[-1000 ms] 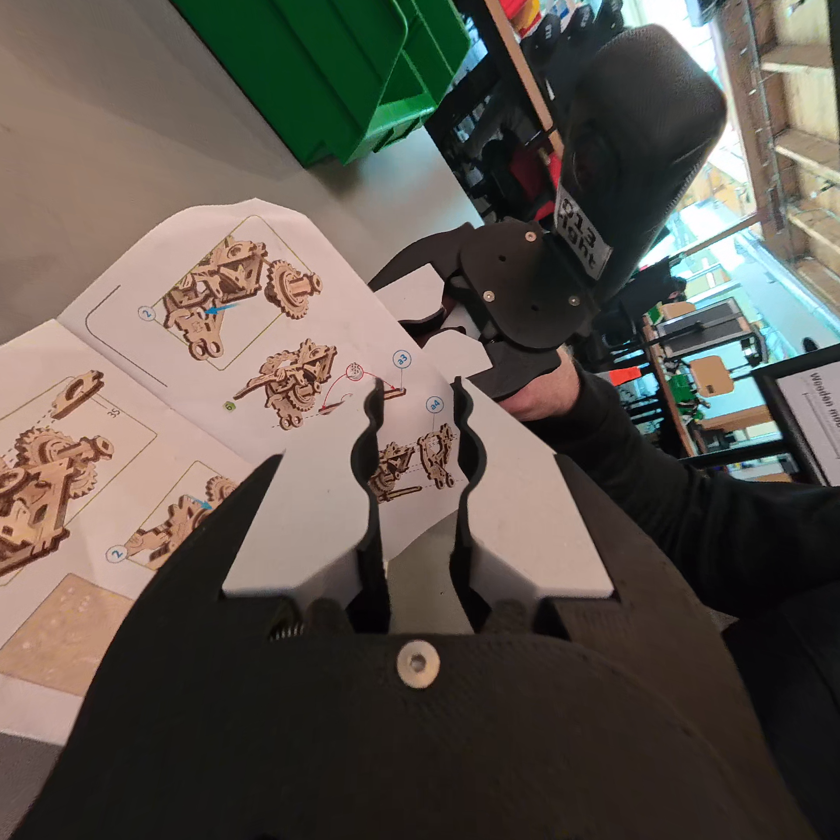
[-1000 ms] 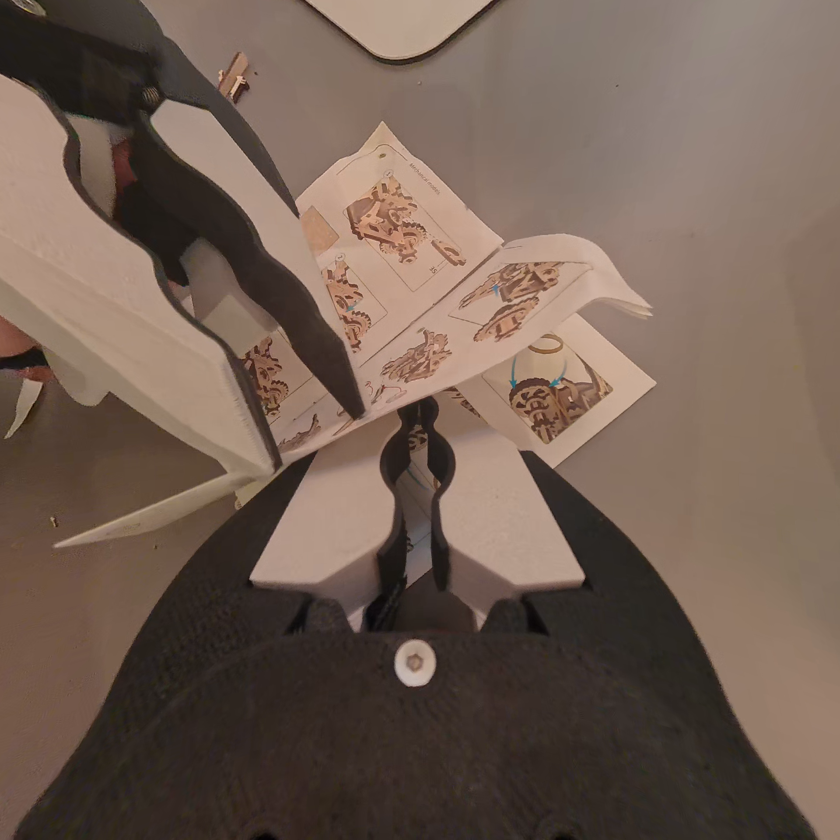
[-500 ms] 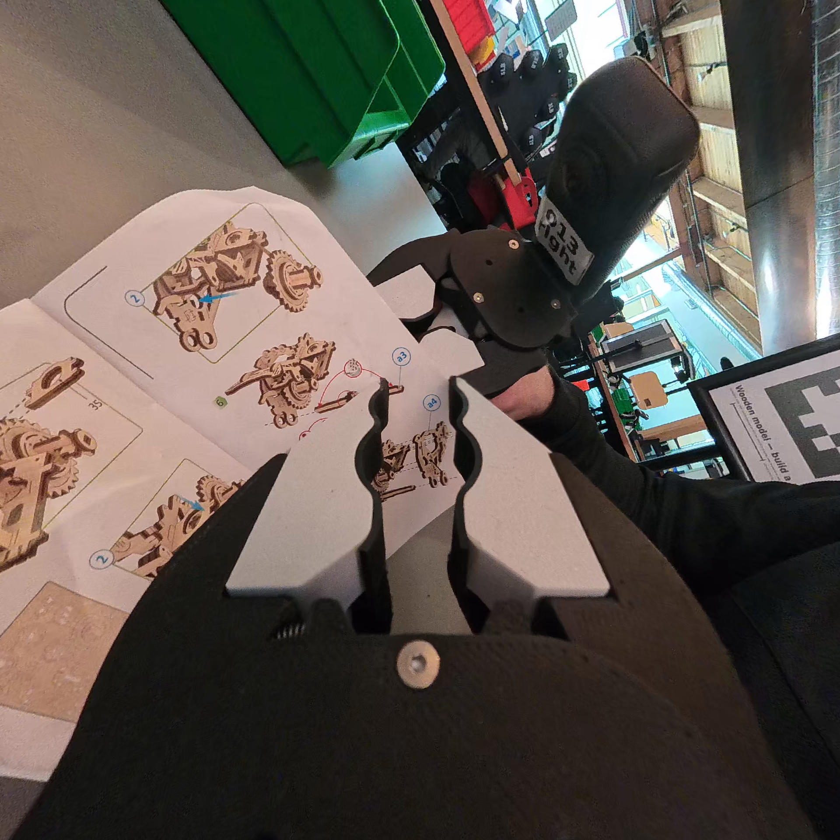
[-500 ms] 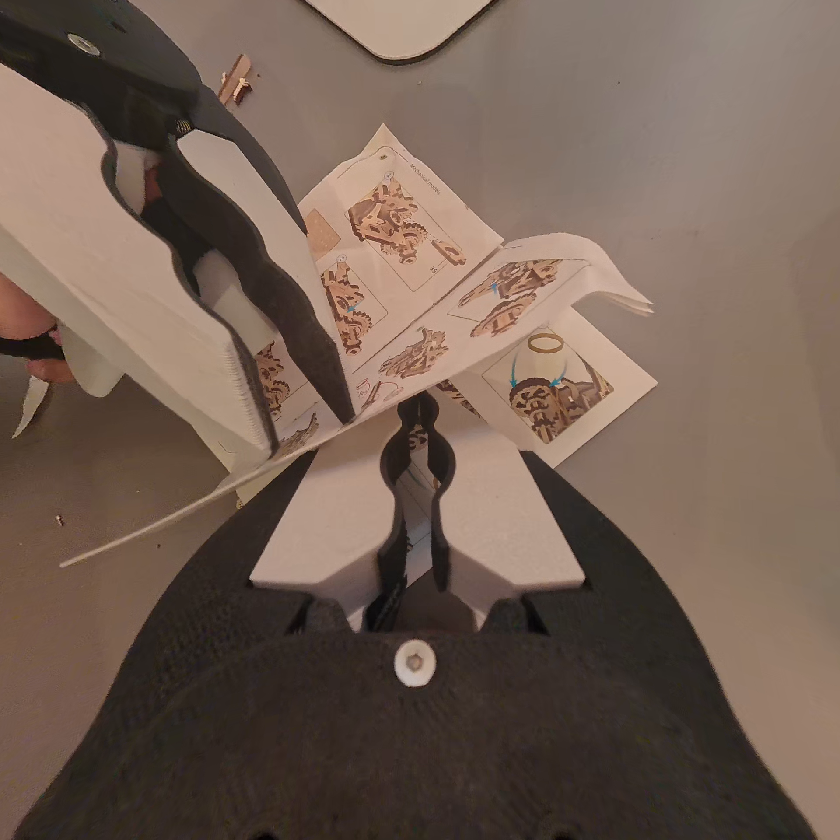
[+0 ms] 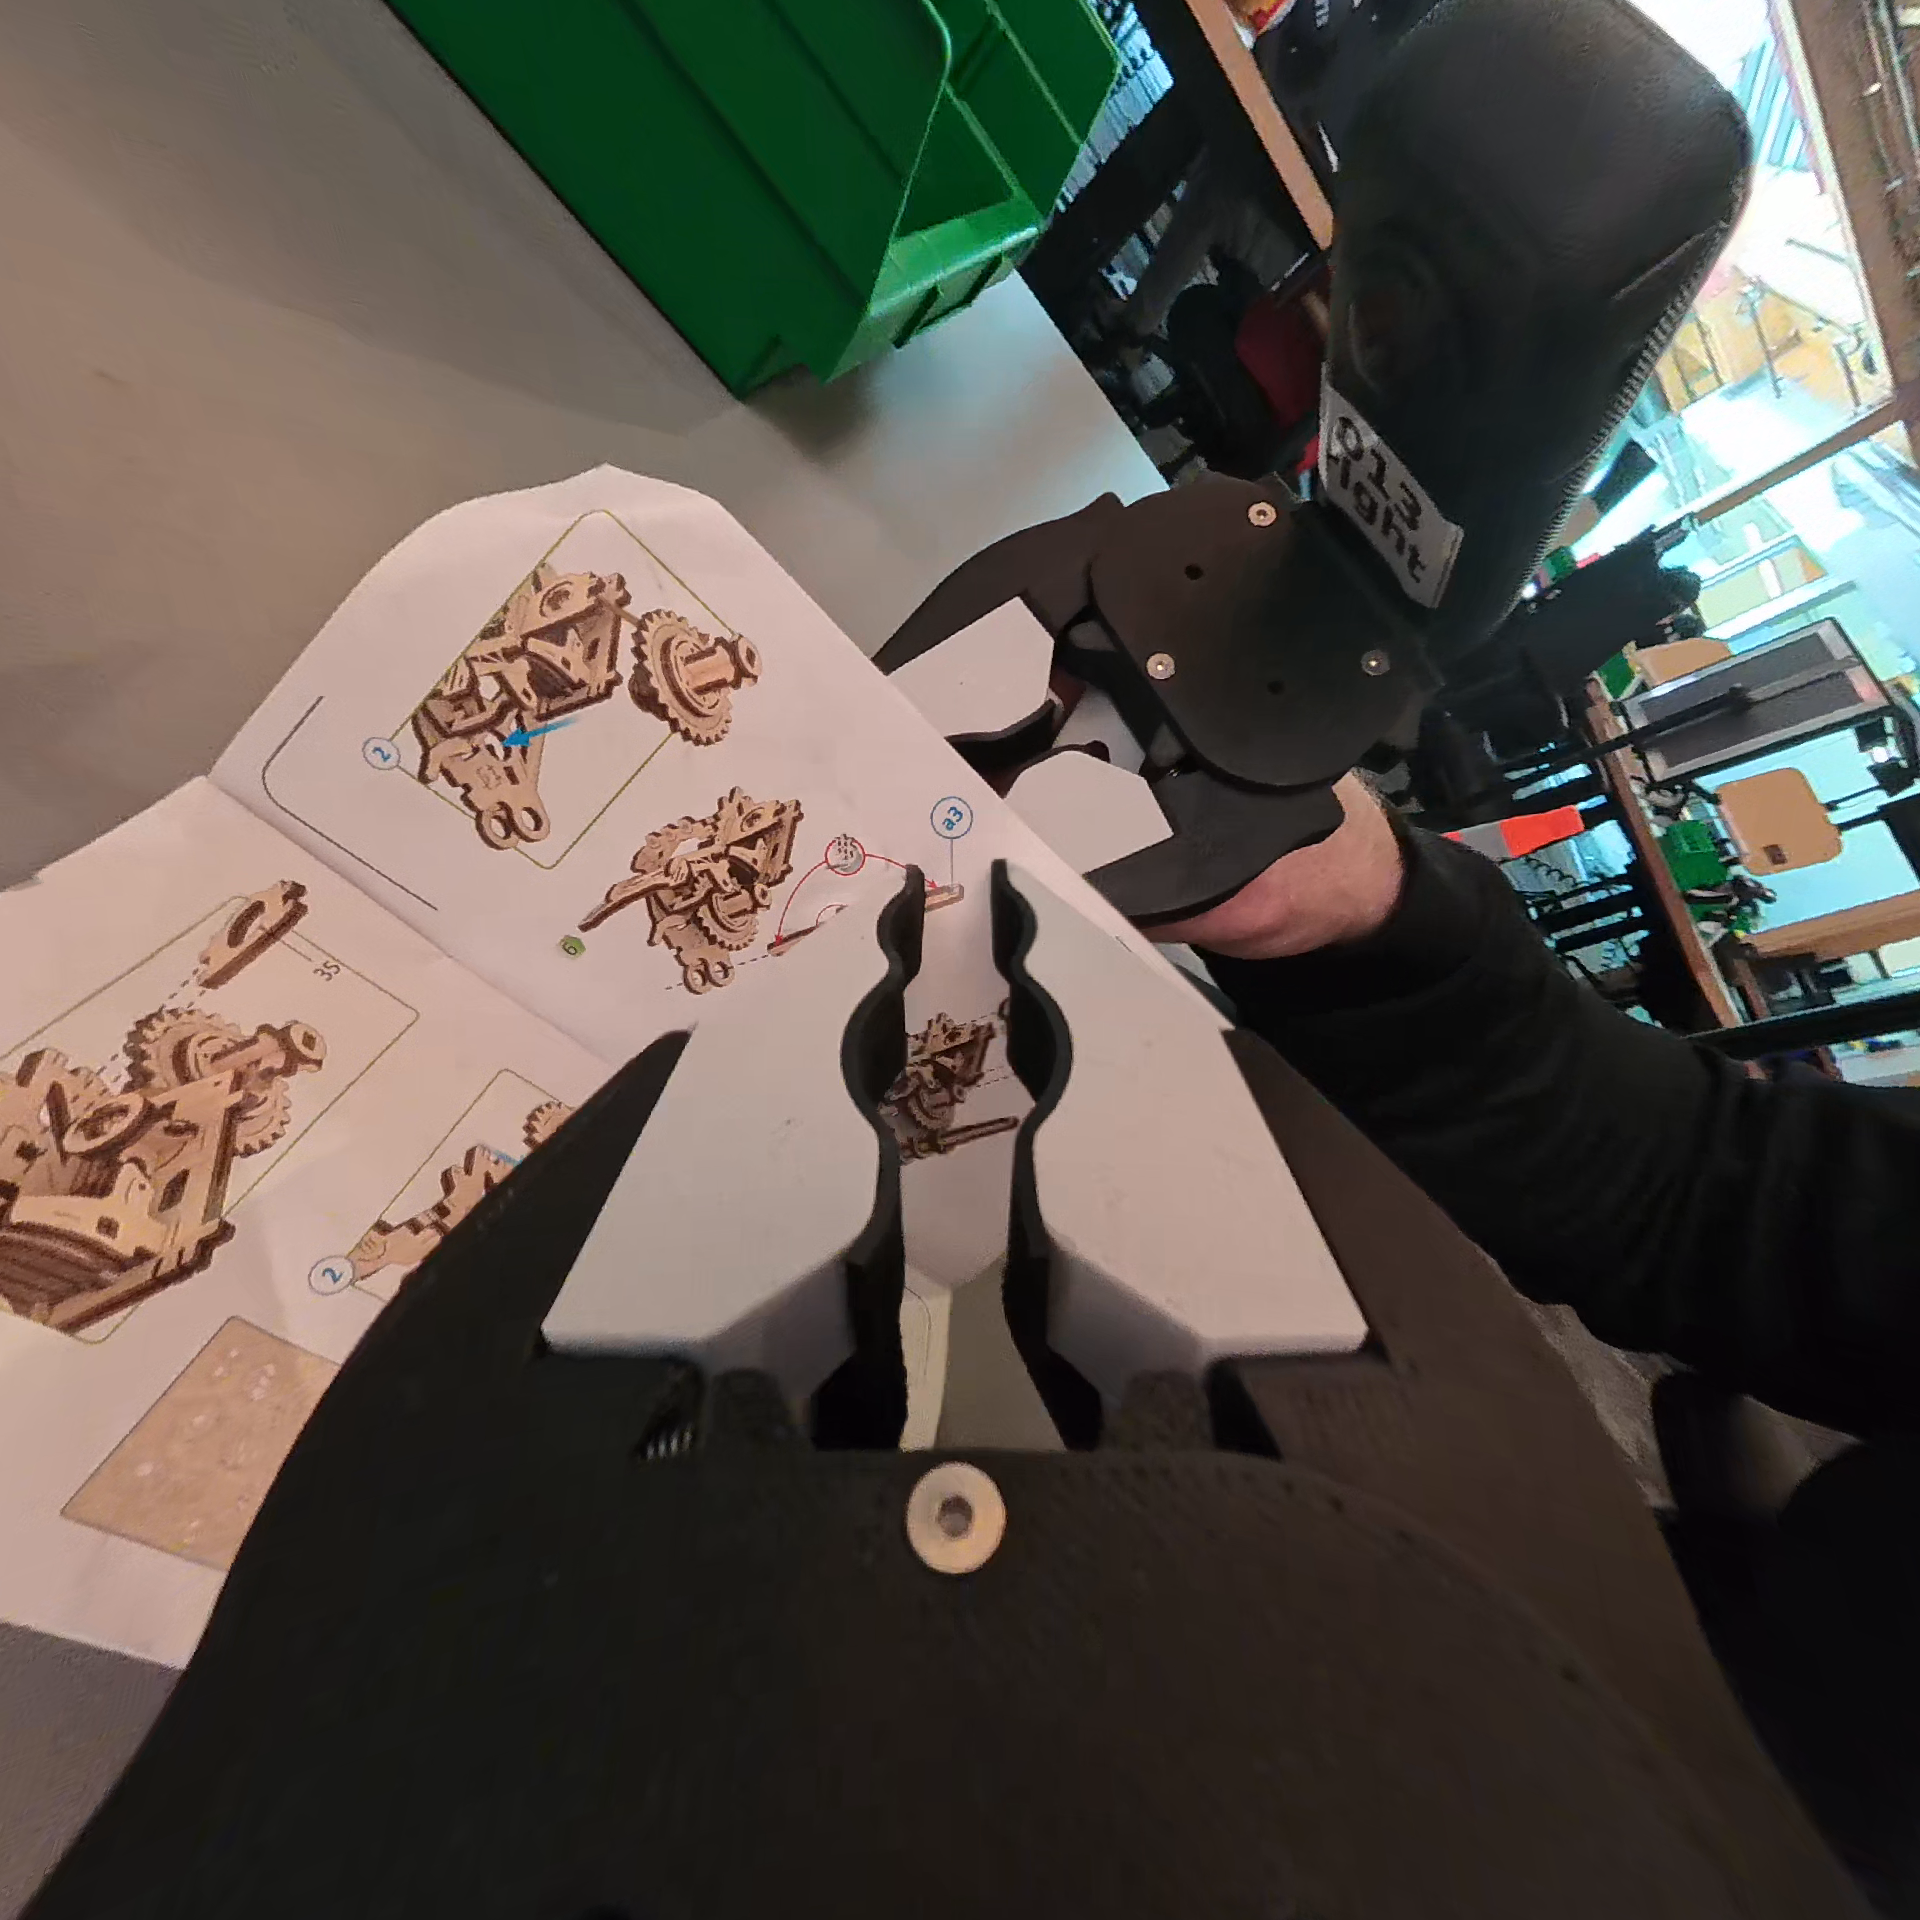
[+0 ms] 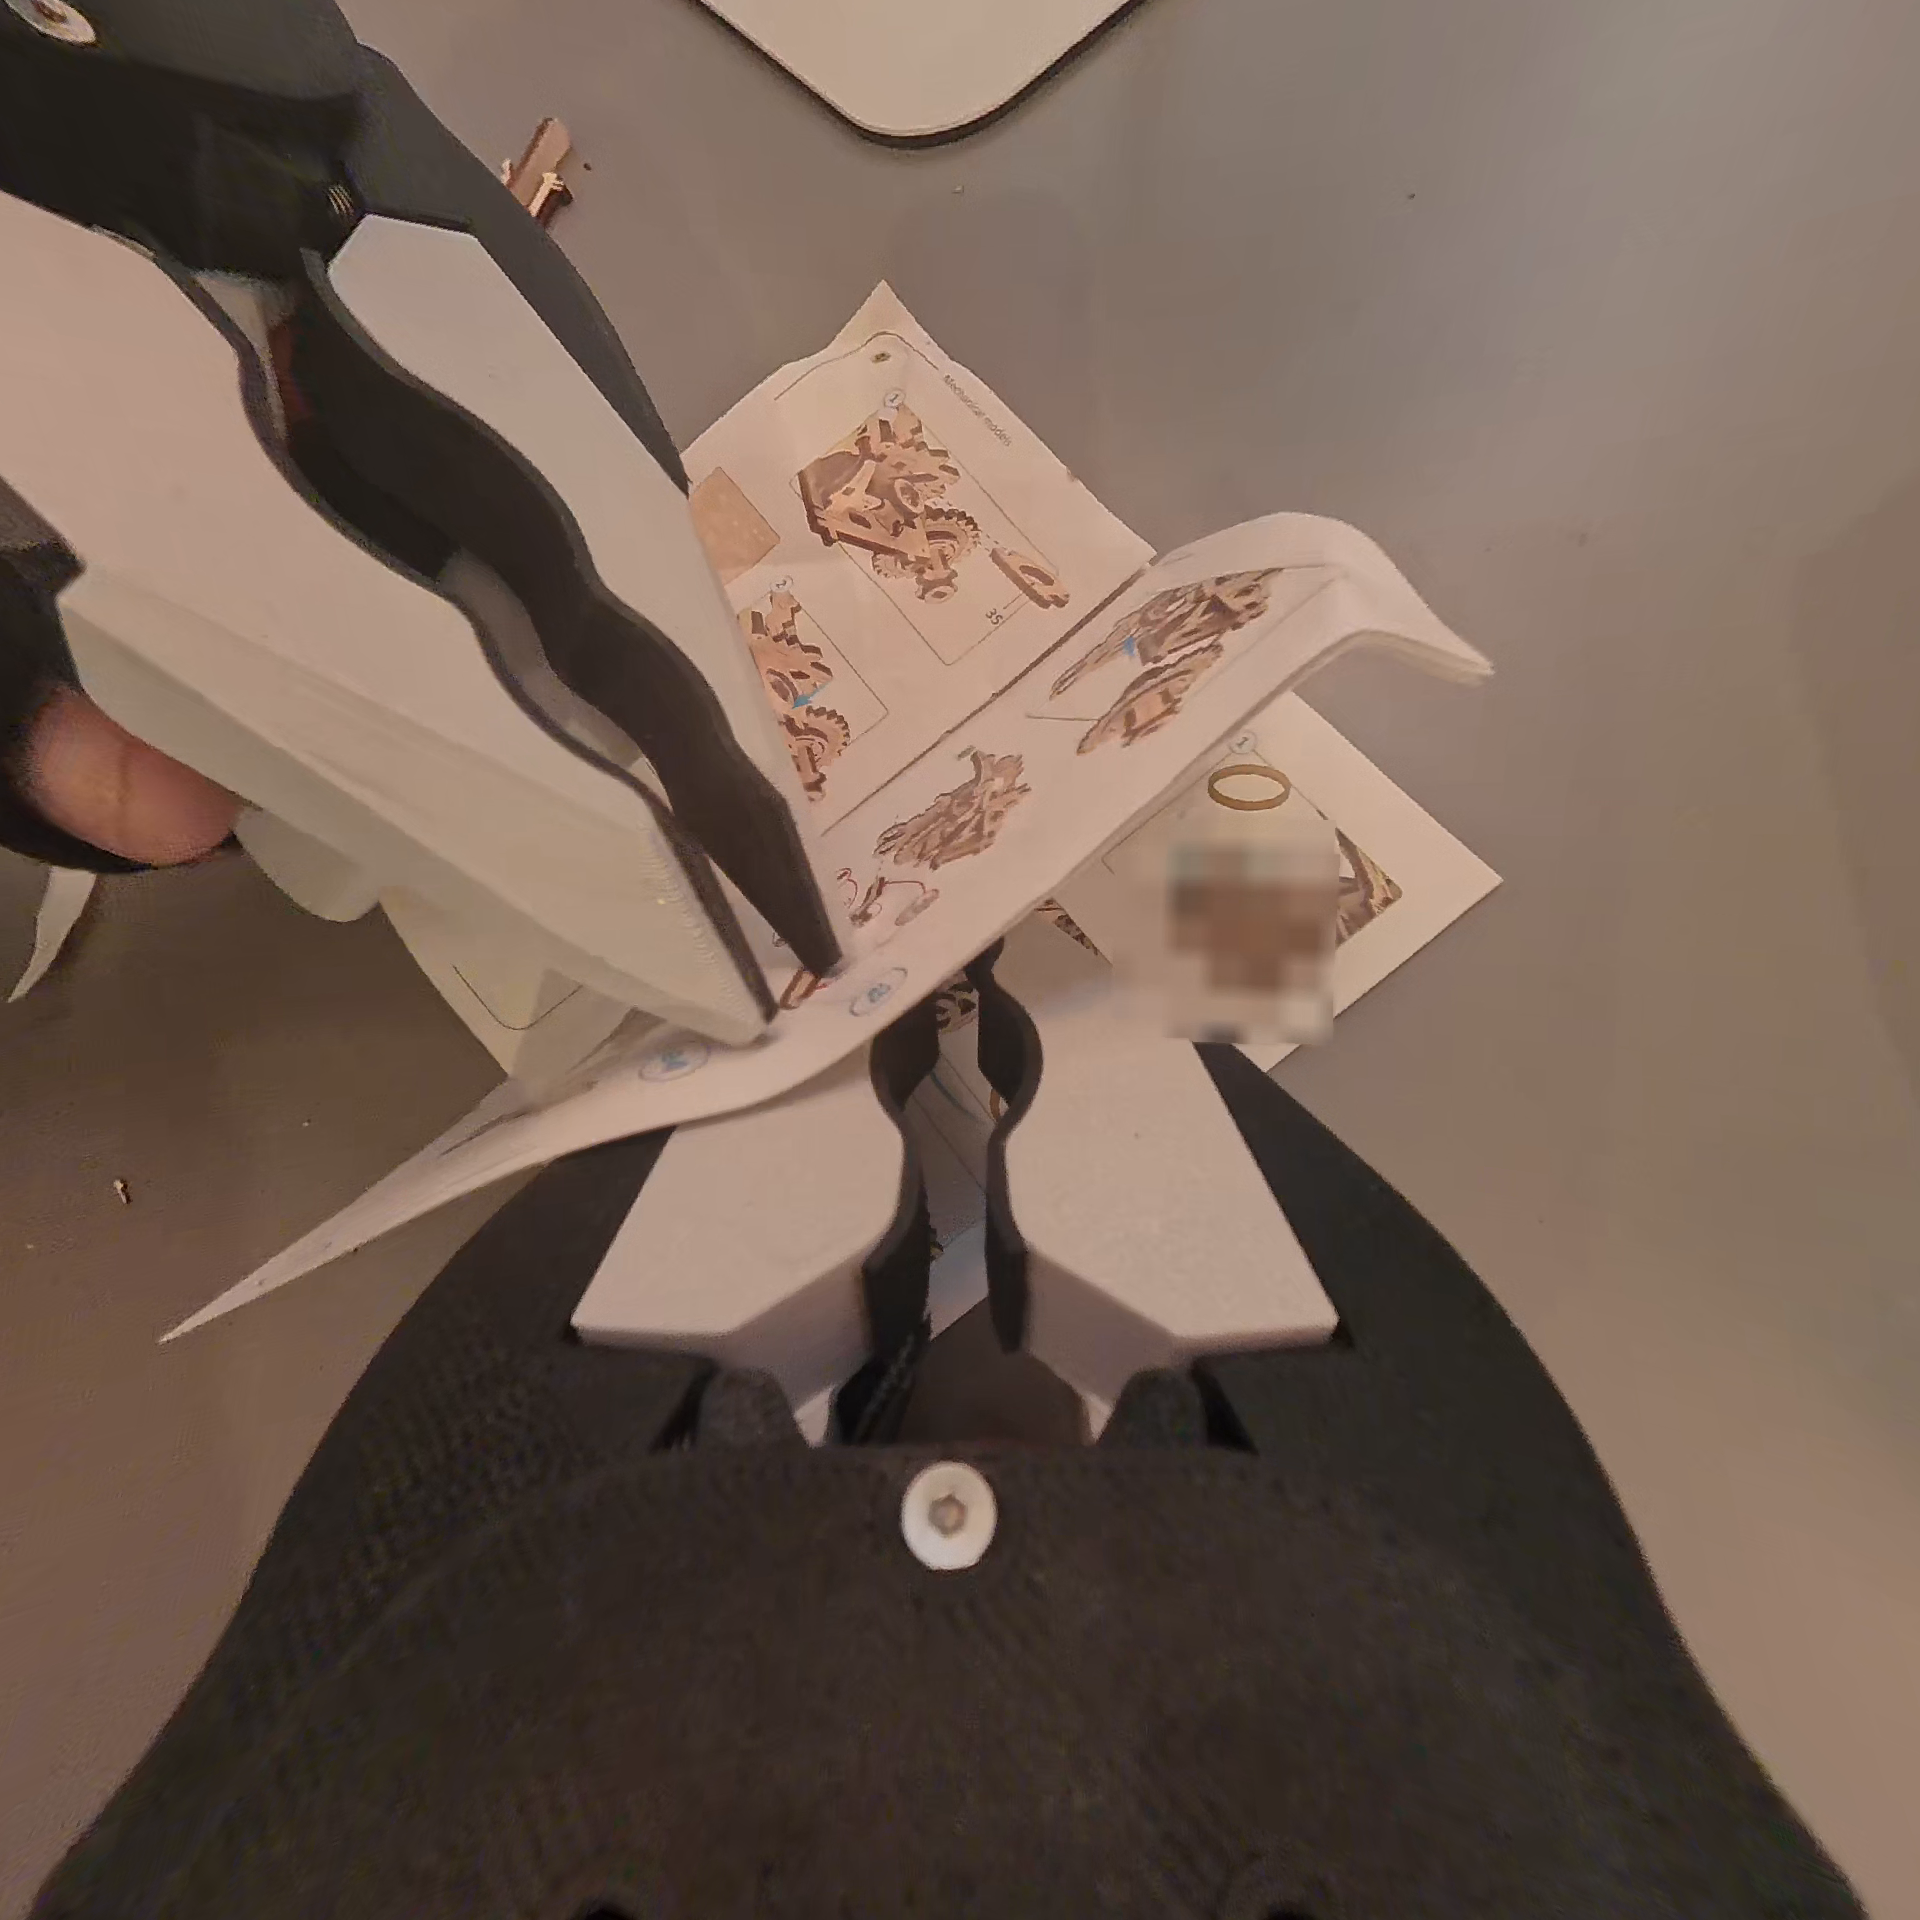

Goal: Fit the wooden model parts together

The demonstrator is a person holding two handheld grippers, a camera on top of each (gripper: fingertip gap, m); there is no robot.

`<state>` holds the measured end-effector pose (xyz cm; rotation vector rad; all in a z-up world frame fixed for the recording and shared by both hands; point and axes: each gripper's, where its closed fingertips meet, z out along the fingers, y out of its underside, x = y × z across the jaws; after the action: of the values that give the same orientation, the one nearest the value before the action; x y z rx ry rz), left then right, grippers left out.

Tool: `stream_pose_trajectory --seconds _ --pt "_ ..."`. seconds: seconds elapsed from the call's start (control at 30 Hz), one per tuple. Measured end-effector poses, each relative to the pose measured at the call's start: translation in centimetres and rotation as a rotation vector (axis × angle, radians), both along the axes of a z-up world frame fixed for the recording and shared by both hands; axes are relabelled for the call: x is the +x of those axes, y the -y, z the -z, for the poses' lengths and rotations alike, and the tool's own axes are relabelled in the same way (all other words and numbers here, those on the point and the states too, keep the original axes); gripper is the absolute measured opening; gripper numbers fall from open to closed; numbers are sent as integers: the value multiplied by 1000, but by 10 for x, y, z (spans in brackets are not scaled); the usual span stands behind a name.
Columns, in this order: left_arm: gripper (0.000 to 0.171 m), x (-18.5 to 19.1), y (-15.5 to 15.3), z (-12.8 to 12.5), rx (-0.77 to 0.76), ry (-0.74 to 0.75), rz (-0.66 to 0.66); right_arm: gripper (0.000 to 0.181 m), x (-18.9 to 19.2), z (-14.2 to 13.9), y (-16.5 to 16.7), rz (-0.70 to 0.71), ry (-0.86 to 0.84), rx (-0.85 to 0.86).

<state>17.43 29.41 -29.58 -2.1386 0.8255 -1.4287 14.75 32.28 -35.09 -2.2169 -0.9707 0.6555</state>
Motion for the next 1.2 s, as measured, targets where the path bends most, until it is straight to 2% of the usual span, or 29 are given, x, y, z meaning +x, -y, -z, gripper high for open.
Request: stream_pose_trajectory --seconds 0.13,0.3,0.4,0.5,0.67,0.83,1.0,1.2 --pt "6 1 -2 1 55 -39 -10 0 0 0 0 -1 -2 -2" --pt "25 -1 16 -30 140 65 103 0 0 0 0 -3 -15 -19" --pt "37 -8 37 -29 251 -8 202 0 0 0 0 -5 -15 -19" --pt "43 -8 49 -23 380 -73 246 0 0 0 0 -5 -14 -16" --pt "42 -1 57 -6 512 -174 304 0 0 0 0 -3 -13 -15" --pt "32 -1 54 -6 496 -151 307 0 0 0 0 -3 -15 -17" --pt "35 3 55 -2 536 -172 308 0 0 0 0 -5 -17 -18" --pt "29 3 51 -1 590 -201 285 0 0 0 0 -5 -18 -20"
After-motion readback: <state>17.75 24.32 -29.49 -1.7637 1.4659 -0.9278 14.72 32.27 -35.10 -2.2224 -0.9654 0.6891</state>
